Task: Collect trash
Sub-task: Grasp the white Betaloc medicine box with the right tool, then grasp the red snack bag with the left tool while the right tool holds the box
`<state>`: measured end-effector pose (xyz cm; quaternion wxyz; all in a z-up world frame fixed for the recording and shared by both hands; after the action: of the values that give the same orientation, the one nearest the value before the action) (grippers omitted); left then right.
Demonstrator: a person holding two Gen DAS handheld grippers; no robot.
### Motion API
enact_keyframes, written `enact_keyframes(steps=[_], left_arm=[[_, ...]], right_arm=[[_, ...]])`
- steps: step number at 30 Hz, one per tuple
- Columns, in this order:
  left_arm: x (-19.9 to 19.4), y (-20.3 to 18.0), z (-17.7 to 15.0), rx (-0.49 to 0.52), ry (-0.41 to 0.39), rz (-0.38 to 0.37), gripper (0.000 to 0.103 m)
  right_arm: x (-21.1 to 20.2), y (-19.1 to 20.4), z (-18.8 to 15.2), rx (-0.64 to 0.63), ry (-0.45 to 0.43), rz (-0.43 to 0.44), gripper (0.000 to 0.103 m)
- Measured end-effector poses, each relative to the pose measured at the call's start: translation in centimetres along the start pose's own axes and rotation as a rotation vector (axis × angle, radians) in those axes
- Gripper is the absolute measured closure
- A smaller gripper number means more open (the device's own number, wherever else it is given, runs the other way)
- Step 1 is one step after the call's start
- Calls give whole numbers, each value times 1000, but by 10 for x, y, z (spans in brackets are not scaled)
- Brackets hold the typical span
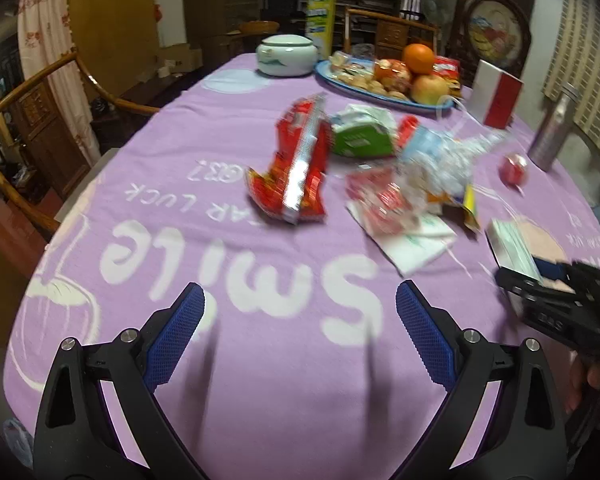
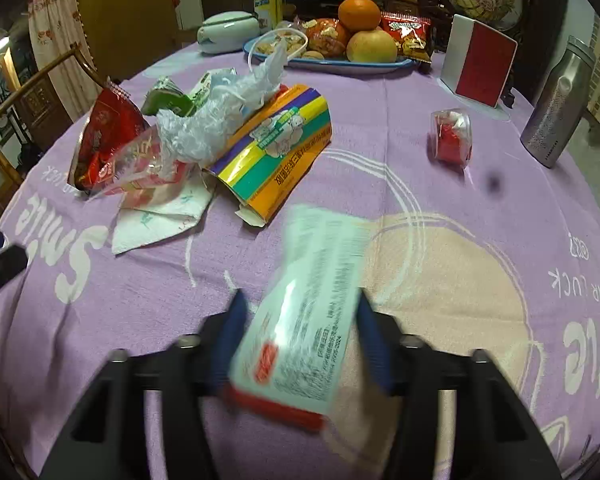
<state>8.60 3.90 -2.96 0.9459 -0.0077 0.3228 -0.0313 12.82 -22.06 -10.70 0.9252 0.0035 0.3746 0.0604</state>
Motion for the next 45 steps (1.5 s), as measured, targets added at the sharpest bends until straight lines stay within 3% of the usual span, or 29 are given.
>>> enact_keyframes(steps=[12, 17, 21, 30, 32, 35, 40, 45], left_arm=[[39, 9, 39, 14, -7, 41, 10], [63, -2, 52, 53, -6, 38, 10], [83, -2, 57, 52, 48, 51, 10], [112, 12, 65, -30, 120, 57, 11], [115, 14, 64, -38, 125, 57, 16], [118, 12, 62, -26, 145, 49, 47], [111, 14, 63, -42, 127, 24, 69], [88, 18, 61, -65, 87, 20, 73]], right_arm=[[-6, -20, 1, 181, -57, 188, 55], [-6, -22, 0, 198, -58, 220, 55], [-3, -23, 0, 211, -51, 242, 55], [-5, -22, 0, 206, -56, 261, 55], [-5, -22, 1, 207, -57, 266, 55], [-5, -22, 1, 209, -59, 268, 55], [-6, -23, 1, 209, -63, 267, 55], [-6, -22, 0, 214, -68, 272, 55]])
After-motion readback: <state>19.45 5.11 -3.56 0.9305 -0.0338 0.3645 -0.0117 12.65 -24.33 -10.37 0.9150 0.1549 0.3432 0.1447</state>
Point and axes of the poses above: each gripper's, at about its wrist camera, not at the fingertips, and x roughly the way its jaws point, y to its left, z to its top, the point moved 3 cm from there along x, roughly the way its jaws point, and after that the axes turned 11 degrees about -y, right-handed, at the moved point
